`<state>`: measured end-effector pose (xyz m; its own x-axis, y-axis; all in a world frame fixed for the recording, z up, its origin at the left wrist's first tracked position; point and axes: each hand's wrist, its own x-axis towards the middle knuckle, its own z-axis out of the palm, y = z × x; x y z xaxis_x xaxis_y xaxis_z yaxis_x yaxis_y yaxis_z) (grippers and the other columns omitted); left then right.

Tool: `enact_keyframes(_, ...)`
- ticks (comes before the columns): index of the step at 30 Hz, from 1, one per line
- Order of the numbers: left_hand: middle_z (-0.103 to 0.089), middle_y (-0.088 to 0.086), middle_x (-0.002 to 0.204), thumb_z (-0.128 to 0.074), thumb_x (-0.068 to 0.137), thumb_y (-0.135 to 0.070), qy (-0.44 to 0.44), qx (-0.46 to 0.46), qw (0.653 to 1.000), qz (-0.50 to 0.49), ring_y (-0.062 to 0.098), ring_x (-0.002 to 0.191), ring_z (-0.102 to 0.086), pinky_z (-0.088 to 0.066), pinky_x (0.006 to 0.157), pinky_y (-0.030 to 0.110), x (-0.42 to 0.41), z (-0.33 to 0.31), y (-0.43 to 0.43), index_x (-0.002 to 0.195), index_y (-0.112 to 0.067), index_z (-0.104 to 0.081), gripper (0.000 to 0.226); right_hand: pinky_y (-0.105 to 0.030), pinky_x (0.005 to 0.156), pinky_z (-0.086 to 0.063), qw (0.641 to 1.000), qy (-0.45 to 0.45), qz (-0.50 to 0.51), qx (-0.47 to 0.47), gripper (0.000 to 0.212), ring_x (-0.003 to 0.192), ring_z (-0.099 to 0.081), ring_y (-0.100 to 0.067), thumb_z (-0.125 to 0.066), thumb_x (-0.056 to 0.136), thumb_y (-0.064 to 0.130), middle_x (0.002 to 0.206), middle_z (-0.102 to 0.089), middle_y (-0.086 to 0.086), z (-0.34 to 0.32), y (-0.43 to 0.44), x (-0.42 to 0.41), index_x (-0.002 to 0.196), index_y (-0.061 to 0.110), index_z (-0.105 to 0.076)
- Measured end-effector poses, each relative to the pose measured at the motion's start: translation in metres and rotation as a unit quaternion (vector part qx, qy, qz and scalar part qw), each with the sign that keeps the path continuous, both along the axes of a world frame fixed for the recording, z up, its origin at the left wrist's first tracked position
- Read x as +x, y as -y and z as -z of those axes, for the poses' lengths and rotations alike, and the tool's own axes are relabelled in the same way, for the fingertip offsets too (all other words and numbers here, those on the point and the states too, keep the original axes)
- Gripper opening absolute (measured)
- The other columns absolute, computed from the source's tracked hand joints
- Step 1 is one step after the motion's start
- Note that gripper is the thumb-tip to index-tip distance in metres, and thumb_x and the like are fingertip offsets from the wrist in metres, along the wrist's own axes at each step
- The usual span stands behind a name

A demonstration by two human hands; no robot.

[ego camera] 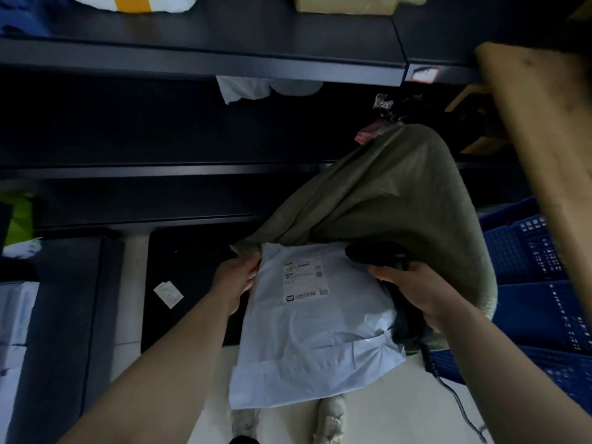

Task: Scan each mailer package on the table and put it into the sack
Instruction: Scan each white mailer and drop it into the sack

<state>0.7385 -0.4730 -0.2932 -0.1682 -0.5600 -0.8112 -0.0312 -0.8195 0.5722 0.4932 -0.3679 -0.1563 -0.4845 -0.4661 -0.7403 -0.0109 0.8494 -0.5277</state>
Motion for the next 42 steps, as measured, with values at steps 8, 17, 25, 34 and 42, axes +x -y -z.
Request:
enact_keyframes(8,-0.073,0.009,0.098,-0.072,0.085,-0.016,-0.003,-0.032,0.999,-0.010,0.023,0.090,-0.070,-0.055,0.073,0.030,0.022,-0.042,0.003,0.103,-0.012,-0.068,0.019,-0.032,0.070,-0.054,1.000,0.018,-0.010,-0.002,0.024,0.077,-0.066,-0.025,-0.080,0.080,0.022,0.089,-0.070,-0.013,-0.009,-0.001,0.001,0.092,0.006,-0.067)
enact_keyframes(17,-0.070,0.010,0.097,-0.056,0.097,-0.024,0.075,-0.106,0.991,-0.033,0.023,0.084,-0.066,-0.053,0.073,0.032,0.060,-0.071,-0.029,0.096,-0.015,-0.062,0.011,-0.042,0.089,-0.054,0.992,0.024,0.048,-0.113,0.029,0.094,-0.065,-0.028,-0.073,0.087,0.022,0.108,-0.069,-0.014,0.024,0.038,0.013,0.110,0.008,-0.064)
enact_keyframes(25,-0.067,0.006,0.092,-0.052,0.098,-0.030,0.138,-0.149,0.978,-0.057,0.025,0.086,-0.064,-0.053,0.081,0.040,0.059,-0.066,-0.041,0.093,-0.021,-0.056,0.012,-0.037,0.080,-0.052,0.998,0.006,-0.035,-0.053,0.035,0.089,-0.062,-0.026,-0.072,0.088,0.020,0.106,-0.065,-0.011,0.070,0.030,0.027,0.116,0.001,-0.062)
enact_keyframes(34,-0.065,0.001,0.088,-0.051,0.099,-0.028,0.169,-0.173,0.969,-0.040,0.014,0.078,-0.061,-0.051,0.068,0.028,0.059,-0.070,-0.057,0.094,-0.018,-0.056,0.012,-0.032,0.077,-0.042,0.994,0.041,-0.095,0.048,0.044,0.094,-0.056,-0.026,-0.072,0.088,0.019,0.110,-0.062,-0.015,0.077,-0.003,0.032,0.124,-0.004,-0.059)
enact_keyframes(42,-0.071,0.005,0.098,-0.054,0.091,-0.050,0.223,-0.154,0.960,0.068,0.021,0.091,-0.068,-0.056,0.087,0.046,0.068,-0.078,-0.060,0.109,-0.015,-0.060,0.040,-0.033,0.059,-0.050,0.998,0.024,-0.053,-0.035,0.027,0.073,-0.060,-0.024,-0.068,0.090,0.012,0.088,-0.061,-0.010,0.039,-0.029,0.029,0.112,-0.002,-0.061)
